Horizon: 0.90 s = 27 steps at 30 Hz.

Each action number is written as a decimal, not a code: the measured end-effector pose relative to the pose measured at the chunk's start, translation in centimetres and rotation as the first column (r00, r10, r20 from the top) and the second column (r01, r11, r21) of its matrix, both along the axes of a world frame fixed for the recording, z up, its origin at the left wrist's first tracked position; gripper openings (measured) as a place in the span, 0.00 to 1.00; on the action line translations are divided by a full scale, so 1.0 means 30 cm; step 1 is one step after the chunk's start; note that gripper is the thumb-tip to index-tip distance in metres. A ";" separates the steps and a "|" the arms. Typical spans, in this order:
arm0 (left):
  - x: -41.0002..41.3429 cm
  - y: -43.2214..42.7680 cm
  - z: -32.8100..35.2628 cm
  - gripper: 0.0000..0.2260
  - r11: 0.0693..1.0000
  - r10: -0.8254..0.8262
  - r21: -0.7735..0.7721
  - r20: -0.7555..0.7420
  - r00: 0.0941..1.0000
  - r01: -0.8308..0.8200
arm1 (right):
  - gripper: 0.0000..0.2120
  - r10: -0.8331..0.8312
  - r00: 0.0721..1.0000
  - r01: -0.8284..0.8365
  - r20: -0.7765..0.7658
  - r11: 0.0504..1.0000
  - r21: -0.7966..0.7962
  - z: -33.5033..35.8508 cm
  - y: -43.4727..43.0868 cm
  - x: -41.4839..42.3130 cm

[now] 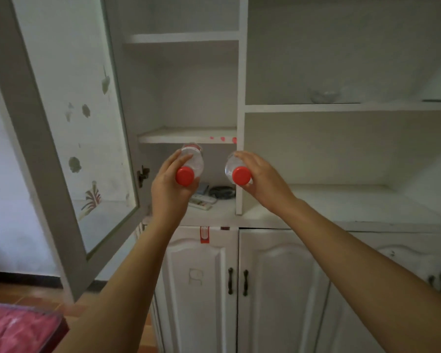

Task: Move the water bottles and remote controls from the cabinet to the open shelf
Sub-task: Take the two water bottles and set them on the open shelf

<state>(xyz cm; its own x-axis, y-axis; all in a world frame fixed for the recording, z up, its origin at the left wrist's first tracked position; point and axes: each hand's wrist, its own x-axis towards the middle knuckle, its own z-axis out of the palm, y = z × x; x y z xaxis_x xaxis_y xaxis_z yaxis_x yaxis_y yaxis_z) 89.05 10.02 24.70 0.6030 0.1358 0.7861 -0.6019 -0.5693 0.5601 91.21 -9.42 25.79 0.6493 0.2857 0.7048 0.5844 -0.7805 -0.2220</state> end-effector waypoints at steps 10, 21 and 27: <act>-0.071 -0.398 -0.096 0.23 0.983 -0.181 -0.010 -0.094 0.979 0.181 | 0.28 -0.147 0.986 0.151 -0.077 0.987 0.053 -0.061 -0.411 -0.162; -0.077 -1.006 -0.161 0.22 0.923 -0.382 -0.125 -0.175 0.907 0.365 | 0.31 -0.380 0.900 0.402 -0.213 0.913 0.071 -0.161 -1.021 -0.354; -0.040 -1.230 -0.200 0.22 0.884 -0.465 -0.152 -0.177 0.868 0.442 | 0.31 -0.455 0.856 0.494 -0.248 0.859 0.130 -0.189 -1.254 -0.420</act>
